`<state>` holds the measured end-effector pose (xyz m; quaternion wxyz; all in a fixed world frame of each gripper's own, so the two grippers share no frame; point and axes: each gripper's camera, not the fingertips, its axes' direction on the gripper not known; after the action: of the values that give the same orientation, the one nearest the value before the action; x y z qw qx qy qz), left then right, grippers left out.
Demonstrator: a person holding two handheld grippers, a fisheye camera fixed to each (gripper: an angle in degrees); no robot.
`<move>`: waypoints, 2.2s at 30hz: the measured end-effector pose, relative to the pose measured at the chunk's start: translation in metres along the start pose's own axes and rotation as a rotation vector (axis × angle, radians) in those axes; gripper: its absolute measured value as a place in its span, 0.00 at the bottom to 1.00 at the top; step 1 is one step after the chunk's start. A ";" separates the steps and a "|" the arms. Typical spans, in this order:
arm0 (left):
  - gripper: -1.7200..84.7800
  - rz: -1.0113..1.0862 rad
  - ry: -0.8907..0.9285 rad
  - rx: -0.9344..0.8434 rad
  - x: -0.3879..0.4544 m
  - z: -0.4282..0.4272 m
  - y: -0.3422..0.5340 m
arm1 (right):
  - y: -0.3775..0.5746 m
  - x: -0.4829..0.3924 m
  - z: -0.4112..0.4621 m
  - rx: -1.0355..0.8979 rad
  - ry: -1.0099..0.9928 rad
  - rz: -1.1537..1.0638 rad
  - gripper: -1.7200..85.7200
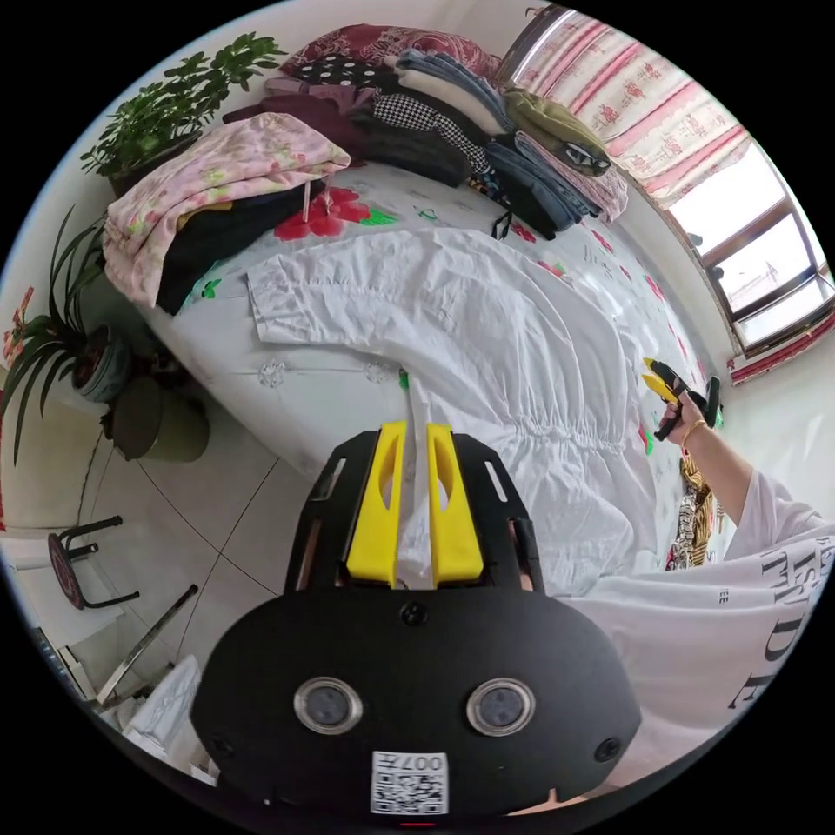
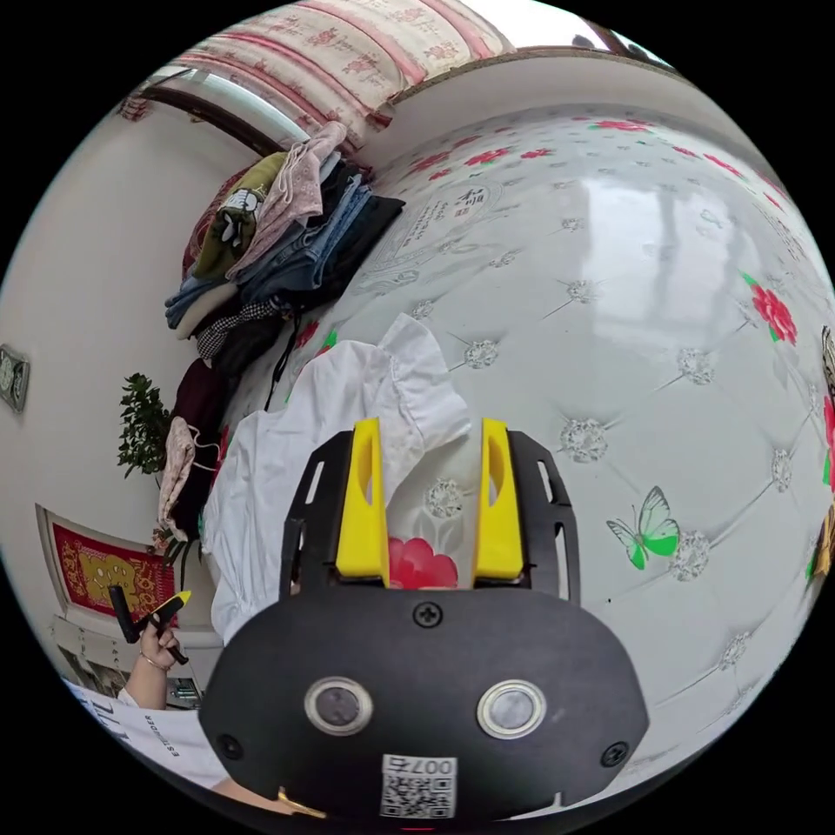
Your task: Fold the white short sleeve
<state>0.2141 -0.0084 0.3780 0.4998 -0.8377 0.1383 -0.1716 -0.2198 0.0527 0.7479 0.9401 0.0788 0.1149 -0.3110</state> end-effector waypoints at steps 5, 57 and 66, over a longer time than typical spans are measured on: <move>0.05 0.024 -0.056 -0.019 0.005 0.042 -0.068 | 0.007 -0.019 0.026 -0.127 -0.025 -0.037 0.05; 0.19 0.098 0.091 -0.059 -0.060 0.041 0.128 | 0.353 -0.136 -0.145 -0.344 -0.115 -0.345 0.12; 0.02 0.191 0.068 -0.228 -0.071 0.065 0.090 | 0.360 -0.168 -0.085 -0.602 -0.069 -0.509 0.03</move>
<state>0.1725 0.0295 0.2587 0.4104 -0.8658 0.2528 -0.1346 -0.1481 0.4523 0.7388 0.8175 -0.2418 0.1849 -0.4889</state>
